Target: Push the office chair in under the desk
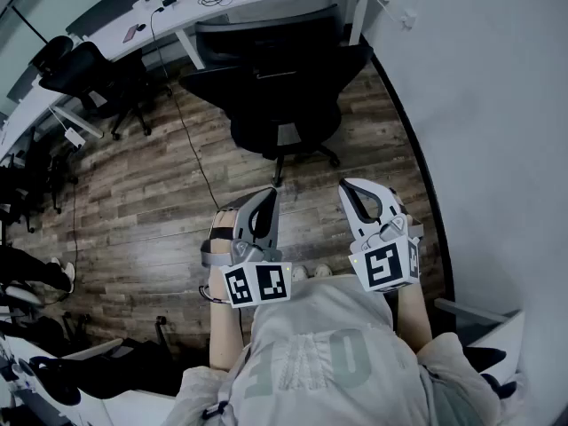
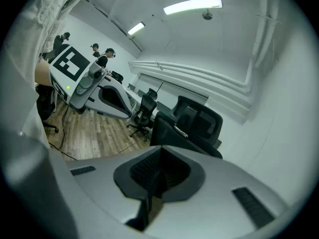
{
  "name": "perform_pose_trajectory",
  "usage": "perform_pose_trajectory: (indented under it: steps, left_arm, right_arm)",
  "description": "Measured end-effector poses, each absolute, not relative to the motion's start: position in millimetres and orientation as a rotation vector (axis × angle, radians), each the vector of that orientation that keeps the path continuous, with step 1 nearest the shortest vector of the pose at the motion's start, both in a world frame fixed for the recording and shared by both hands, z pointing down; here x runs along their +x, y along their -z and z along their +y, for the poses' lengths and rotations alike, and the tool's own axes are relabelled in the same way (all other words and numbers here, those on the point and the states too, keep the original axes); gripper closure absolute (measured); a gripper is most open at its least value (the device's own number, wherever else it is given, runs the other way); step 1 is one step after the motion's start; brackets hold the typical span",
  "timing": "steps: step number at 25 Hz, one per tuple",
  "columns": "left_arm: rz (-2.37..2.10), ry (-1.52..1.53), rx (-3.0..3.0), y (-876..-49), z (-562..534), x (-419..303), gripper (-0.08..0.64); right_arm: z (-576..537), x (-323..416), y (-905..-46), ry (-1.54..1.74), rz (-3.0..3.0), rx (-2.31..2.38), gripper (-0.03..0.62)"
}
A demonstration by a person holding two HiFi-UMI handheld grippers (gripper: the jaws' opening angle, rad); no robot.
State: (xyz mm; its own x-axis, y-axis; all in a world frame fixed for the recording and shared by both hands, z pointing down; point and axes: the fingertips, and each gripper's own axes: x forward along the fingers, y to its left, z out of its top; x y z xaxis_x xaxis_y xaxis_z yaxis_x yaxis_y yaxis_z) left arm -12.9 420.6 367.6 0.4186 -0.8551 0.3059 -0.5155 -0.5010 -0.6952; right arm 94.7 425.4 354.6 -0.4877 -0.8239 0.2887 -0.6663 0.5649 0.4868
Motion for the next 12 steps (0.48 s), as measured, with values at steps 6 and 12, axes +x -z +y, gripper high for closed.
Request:
perform_pose_trajectory:
  steps: [6, 12]
  left_arm:
    - [1.163, 0.887, -2.165, -366.2, 420.4, -14.4, 0.545]
    - [1.178, 0.870, -2.163, -360.5, 420.9, -17.1, 0.545]
  right_arm:
    - [428.6, 99.6, -359.4, 0.408, -2.305, 1.206, 0.572]
    - [427.8, 100.0, -359.7, 0.396, -2.316, 1.205, 0.572]
